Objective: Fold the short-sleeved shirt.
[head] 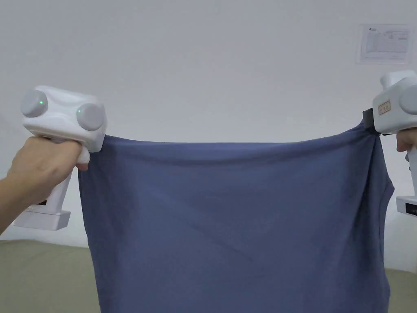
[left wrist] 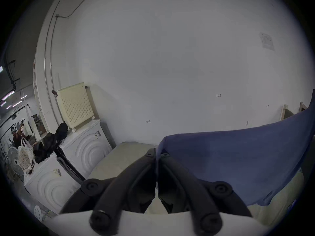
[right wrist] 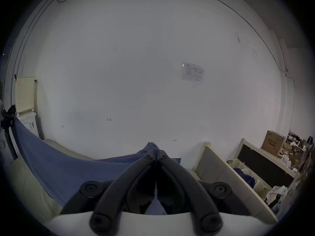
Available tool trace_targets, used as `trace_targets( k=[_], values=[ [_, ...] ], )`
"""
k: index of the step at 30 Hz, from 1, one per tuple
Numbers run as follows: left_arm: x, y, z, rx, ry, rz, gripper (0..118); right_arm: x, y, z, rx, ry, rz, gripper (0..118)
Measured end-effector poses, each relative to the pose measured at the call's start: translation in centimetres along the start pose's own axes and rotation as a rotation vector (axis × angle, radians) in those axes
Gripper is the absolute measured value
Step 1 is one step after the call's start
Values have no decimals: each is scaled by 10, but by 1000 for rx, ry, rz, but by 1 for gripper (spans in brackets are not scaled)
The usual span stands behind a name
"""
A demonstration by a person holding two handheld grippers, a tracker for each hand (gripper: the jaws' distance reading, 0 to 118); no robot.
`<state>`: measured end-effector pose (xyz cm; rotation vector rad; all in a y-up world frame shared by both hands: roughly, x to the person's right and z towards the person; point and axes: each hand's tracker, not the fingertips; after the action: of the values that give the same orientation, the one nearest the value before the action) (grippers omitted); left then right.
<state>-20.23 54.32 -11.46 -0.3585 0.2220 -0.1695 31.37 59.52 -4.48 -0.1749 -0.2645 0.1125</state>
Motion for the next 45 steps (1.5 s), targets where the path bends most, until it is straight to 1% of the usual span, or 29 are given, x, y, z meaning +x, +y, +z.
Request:
trace_targets(
  k=[1,3,7,8,10,11,12,13,14,15,16,17,19,20,21,22,24,25,26,27,29,30,32,35,38,42,43,44,45],
  values=[
    [5,-7,-9,-8,0,3,1,-1,-9,-7,-1,9,-10,0],
    [12,-25,-23,-17,-23,5,1,-8,-28,-20,-33,-12,20,0],
    [28,-82,-47,-78,-62,0,1,-5,-90,-35,-122,-3,-22,0],
    [31,-99,-52,-107,-90,17,1,-4,-118,-35,-139,14,-29,0],
    [35,-138,-58,-159,-117,29,1,-4,-160,-29,-212,37,11,0],
    [37,-156,-60,-193,-136,20,1,-3,-184,-24,-234,56,11,0],
    [38,-180,-58,-205,-167,30,1,-3,-210,-16,-284,49,17,0],
    [39,-203,-56,-251,-174,1,1,0,-235,-7,-302,87,-29,0],
    [39,-226,-51,-252,-182,0,1,2,-256,1,-339,93,-32,0],
    [39,-250,-44,-284,-183,-23,1,4,-278,10,-360,100,-57,0],
    [37,-273,-36,-311,-201,-13,1,5,-300,25,-394,112,-54,0],
    [34,-292,-28,-339,-226,-21,1,6,-320,39,-405,116,-72,0],
    [25,-334,-4,-359,-236,-56,1,9,-359,78,-469,151,-62,0],
    [20,-351,9,-368,-226,-63,1,10,-370,90,-466,130,-79,0],
    [14,-370,22,-395,-230,-78,1,14,-389,114,-498,162,-98,0],
    [6,-388,39,-406,-248,-90,1,15,-407,140,-512,153,-121,0],
    [-7,-416,65,-426,-258,-84,1,21,-430,177,-528,171,-155,0],
    [-15,-429,80,-438,-252,-78,1,23,-441,196,-562,149,-146,0],
    [-23,-443,96,-465,-283,-46,1,28,-453,217,-561,156,-151,0],
    [-32,-455,112,-475,-296,-34,1,32,-463,238,-562,174,-165,0],
    [-48,-478,138,-485,-296,-30,1,37,-481,279,-578,169,-188,0],
    [-56,-487,154,-487,-303,-10,1,43,-488,291,-595,179,-184,0],
    [-70,-507,179,-492,-310,-25,1,50,-500,328,-584,166,-172,0],
    [-91,-528,209,-518,-331,-18,1,60,-518,368,-602,176,-190,0],
    [-101,-548,231,-550,-362,-15,1,62,-532,394,-629,183,-183,0],
    [-101,-566,246,-562,-362,8,1,65,-551,398,-654,178,-223,0],
    [-101,-568,247,-556,-356,20,1,66,-554,396,-652,184,-243,3],
    [-103,-575,243,-542,-359,31,2,66,-555,395,-646,184,-258,21],
    [-104,-576,243,-516,-349,48,16,66,-555,394,-644,173,-261,58]
  ],
)
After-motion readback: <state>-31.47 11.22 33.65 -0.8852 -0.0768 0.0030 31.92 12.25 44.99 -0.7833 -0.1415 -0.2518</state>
